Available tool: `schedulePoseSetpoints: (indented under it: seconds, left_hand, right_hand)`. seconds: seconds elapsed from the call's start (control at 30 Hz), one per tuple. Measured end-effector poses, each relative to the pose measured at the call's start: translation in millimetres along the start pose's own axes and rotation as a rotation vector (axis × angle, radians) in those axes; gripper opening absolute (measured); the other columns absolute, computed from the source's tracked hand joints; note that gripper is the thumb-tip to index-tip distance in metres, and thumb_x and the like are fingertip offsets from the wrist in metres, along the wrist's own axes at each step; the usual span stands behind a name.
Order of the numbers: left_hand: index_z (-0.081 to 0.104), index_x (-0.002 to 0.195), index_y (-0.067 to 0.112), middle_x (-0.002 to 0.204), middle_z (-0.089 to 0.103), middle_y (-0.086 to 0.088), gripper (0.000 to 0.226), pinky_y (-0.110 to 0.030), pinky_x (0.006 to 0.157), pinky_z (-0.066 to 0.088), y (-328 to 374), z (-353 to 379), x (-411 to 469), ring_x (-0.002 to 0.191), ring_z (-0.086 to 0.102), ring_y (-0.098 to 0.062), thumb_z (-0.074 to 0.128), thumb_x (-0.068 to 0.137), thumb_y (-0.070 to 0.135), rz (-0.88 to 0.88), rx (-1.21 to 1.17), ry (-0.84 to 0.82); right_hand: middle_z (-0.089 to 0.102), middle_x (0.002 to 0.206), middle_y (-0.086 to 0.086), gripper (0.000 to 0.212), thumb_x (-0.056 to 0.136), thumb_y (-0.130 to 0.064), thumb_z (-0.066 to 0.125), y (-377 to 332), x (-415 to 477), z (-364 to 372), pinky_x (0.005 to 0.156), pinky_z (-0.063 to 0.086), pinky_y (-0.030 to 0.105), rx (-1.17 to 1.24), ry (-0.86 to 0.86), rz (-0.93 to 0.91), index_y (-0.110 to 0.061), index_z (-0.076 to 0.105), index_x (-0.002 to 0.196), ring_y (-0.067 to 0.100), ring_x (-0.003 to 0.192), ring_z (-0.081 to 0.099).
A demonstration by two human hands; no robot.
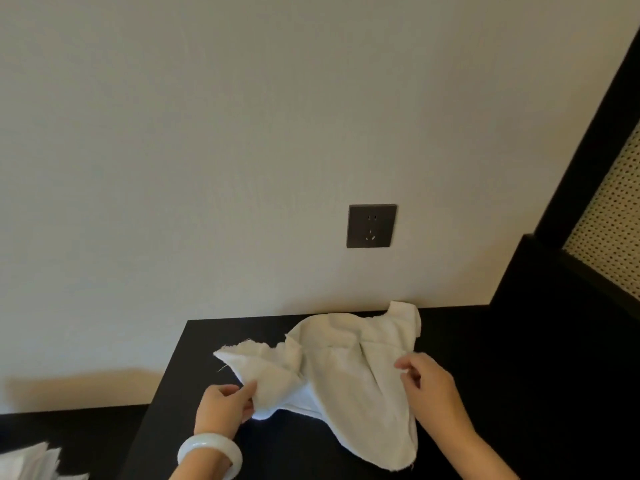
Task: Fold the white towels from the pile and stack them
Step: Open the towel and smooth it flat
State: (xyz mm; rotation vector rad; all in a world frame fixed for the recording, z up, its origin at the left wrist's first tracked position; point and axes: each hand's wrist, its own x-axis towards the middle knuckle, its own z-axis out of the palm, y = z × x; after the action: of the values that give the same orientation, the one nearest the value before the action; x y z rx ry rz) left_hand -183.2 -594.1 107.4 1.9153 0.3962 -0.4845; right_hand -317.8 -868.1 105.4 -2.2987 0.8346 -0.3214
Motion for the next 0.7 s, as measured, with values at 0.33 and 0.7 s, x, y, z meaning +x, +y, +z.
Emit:
schedulePoseSetpoints:
  seconds: [0.33, 0.7]
  left_hand:
    - [0.066, 0.091, 0.007, 0.086, 0.070, -0.014, 0.039, -0.043, 0.076, 0.057, 10, 9, 19, 0.079, 0.067, -0.029, 0.063, 0.091, 0.045, 0.009, -0.129, 0.008]
    - [0.064, 0.087, 0.012, 0.081, 0.068, -0.014, 0.014, -0.049, 0.075, 0.059, 82, -35, 6, 0.076, 0.067, -0.030, 0.059, 0.097, 0.020, 0.465, -0.324, 0.114]
  right_hand:
    - [0.057, 0.099, 0.003, 0.013, 0.091, -0.019, 0.067, -20, 26, 20, 0.074, 0.048, 0.034, 0.104, -0.009, 0.206, -0.018, 0.055, 0.091, 0.018, 0.088, 0.057]
    - [0.056, 0.072, -0.009, 0.024, 0.085, -0.020, 0.074, -66, 45, -82, 0.064, 0.036, 0.032, 0.356, 0.464, 0.019, -0.020, 0.052, 0.077, 0.008, 0.064, 0.050]
